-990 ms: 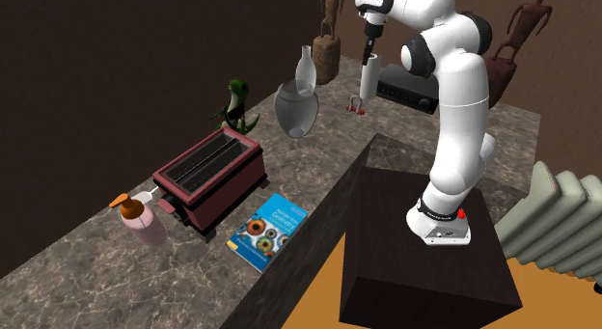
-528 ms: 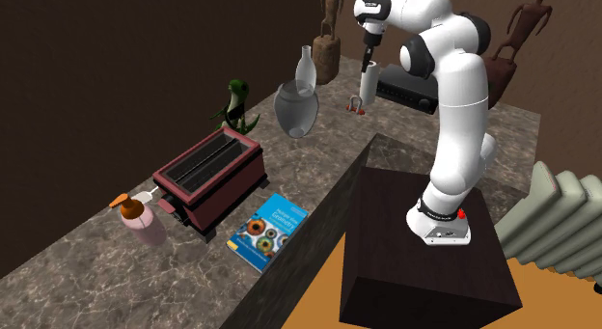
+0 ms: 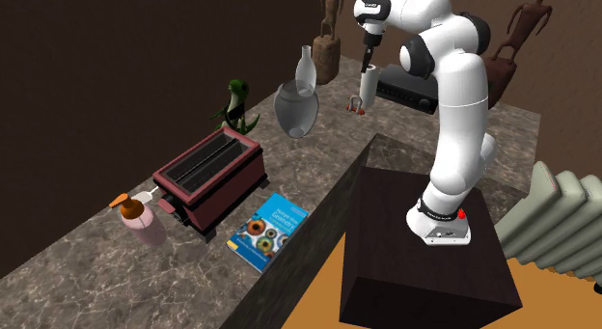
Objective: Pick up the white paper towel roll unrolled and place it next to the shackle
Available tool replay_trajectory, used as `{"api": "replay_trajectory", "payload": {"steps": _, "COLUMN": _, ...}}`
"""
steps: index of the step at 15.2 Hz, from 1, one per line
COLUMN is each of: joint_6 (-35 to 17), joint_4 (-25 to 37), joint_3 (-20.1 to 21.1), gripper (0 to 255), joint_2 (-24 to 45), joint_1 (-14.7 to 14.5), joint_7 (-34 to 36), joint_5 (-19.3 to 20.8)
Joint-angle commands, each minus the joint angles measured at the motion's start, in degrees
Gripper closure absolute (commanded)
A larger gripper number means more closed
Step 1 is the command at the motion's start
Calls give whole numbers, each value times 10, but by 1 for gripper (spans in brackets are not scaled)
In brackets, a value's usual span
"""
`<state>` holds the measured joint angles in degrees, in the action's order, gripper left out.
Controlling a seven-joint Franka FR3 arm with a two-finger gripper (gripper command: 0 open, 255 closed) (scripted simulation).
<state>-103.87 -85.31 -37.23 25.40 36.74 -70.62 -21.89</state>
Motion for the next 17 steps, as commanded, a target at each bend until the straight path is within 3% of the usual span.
{"api": "replay_trajectory", "payload": {"steps": 1, "joint_6": 0, "joint_4": 0, "joint_3": 0, "gripper": 0, "joint_2": 0, "joint_1": 0, "joint_7": 0, "joint_5": 0}}
{"api": "replay_trajectory", "payload": {"steps": 5, "joint_6": 0, "joint_4": 0, "joint_3": 0, "gripper": 0, "joint_2": 0, "joint_1": 0, "joint_7": 0, "joint_5": 0}}
{"api": "replay_trajectory", "payload": {"steps": 9, "joint_6": 70, "joint_4": 70, "joint_3": -5, "gripper": 0, "joint_2": -3, "joint_1": 14, "joint_7": 8, "joint_5": 5}}
{"api": "replay_trajectory", "payload": {"steps": 17, "joint_6": 70, "joint_4": 69, "joint_3": -5, "gripper": 0, "joint_2": -3, "joint_1": 14, "joint_7": 8, "joint_5": 5}}
